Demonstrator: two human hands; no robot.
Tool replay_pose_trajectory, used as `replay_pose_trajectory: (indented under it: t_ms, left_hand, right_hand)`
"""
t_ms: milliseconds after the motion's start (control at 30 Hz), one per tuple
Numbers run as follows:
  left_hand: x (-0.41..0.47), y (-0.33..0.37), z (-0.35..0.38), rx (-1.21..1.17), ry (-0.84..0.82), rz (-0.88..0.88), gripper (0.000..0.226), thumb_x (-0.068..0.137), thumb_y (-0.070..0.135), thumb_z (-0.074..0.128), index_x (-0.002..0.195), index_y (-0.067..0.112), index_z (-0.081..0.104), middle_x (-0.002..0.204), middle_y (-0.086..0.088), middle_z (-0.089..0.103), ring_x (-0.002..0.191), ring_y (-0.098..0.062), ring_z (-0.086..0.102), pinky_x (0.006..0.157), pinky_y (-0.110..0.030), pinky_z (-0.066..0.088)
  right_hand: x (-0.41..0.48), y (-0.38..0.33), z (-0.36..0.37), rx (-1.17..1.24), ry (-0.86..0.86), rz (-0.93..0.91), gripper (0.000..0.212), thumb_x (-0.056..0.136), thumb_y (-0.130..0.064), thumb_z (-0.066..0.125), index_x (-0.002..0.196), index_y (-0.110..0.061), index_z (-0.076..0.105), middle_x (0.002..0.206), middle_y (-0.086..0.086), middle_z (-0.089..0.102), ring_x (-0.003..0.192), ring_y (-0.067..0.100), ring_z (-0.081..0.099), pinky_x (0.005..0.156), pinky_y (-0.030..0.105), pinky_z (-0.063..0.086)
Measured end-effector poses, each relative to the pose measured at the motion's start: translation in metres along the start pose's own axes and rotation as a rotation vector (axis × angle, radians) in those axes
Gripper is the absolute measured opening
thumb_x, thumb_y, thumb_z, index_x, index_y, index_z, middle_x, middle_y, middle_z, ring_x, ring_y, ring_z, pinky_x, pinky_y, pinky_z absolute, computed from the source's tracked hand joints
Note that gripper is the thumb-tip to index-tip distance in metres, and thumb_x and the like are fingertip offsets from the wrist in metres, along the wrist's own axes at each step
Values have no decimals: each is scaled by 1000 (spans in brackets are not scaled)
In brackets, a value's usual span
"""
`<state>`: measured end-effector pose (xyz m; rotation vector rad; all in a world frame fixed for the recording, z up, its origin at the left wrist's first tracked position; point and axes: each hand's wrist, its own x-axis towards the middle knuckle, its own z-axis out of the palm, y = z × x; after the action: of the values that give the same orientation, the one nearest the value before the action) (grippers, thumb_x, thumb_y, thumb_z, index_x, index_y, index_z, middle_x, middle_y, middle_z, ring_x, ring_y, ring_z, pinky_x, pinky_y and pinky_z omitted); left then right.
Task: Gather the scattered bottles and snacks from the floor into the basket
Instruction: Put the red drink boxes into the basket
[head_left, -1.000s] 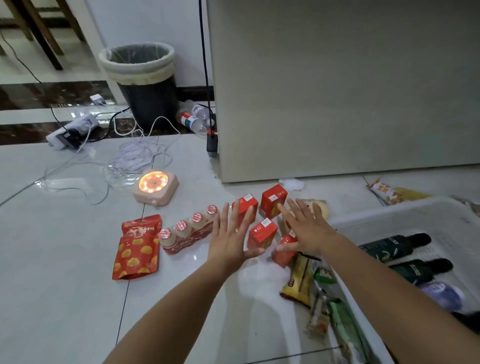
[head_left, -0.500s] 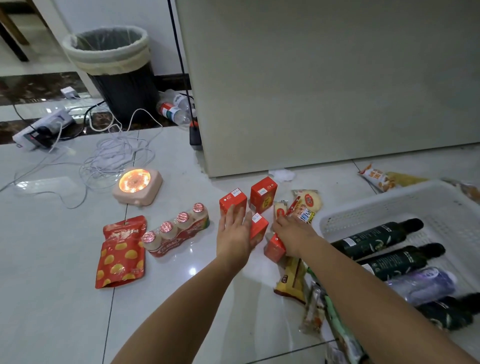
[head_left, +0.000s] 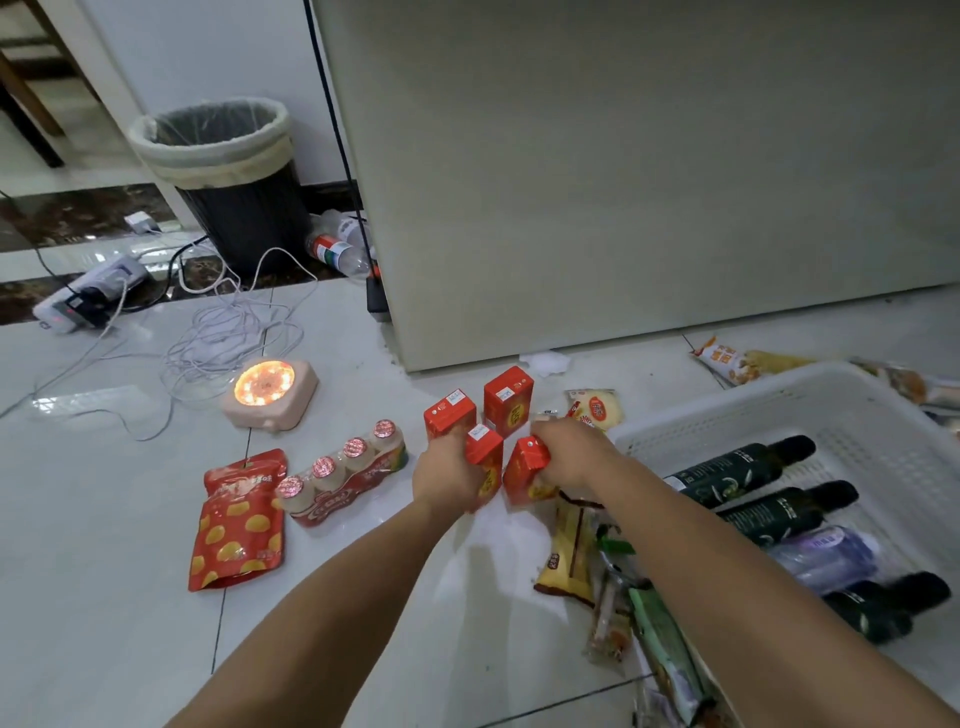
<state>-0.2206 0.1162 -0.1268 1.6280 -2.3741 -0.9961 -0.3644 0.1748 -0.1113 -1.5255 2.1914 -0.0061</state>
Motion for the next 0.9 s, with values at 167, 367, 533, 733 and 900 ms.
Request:
replay_pose_trajectory:
  t_ms: [167,367,533,733,900]
  left_hand:
    - [-3,42,-28,-46,110,60,34,87,12,58,121,12,56,115,-10,65,104,-29,61,81,-33,46]
    - [-12,114,-29,-206,115,181,42,88,14,60,129,14,51,120,-9,64,106,-30,61,84,-36,52]
    - [-27,169,4,-257,-49,309,50,88,17,64,135,14,47,127,-9,60,114,-27,59,93,-38,49]
    - [-38,189,55,-106,-239,386,42,87,15,64,127,10,53,122,-10,62,110,-27,60,86,-32,48]
    - [-31,178,81,47,-312,370,44,86,13,63,129,11,52,122,-10,61,109,-27,59,85,-31,46]
  right_hand:
    - [-13,11,-44,204,194,141,30,74,-25,75,96,-13,58,102,7,64,95,26,61,82,35,51]
    - [-59,63,-82,469,485,296,48,76,-27,76,118,-14,57,113,8,65,105,26,61,90,35,49]
    - [-114,134,-90,457,582,525,50,77,-29,75,119,-12,55,115,12,64,106,30,61,91,38,48]
    - [-182,214,-59,283,378,753,43,73,-25,78,107,-12,56,106,12,64,97,30,60,84,38,51]
    - [-202,241,-30,252,194,808,39,72,-25,77,99,-14,51,107,12,58,97,27,57,79,34,50]
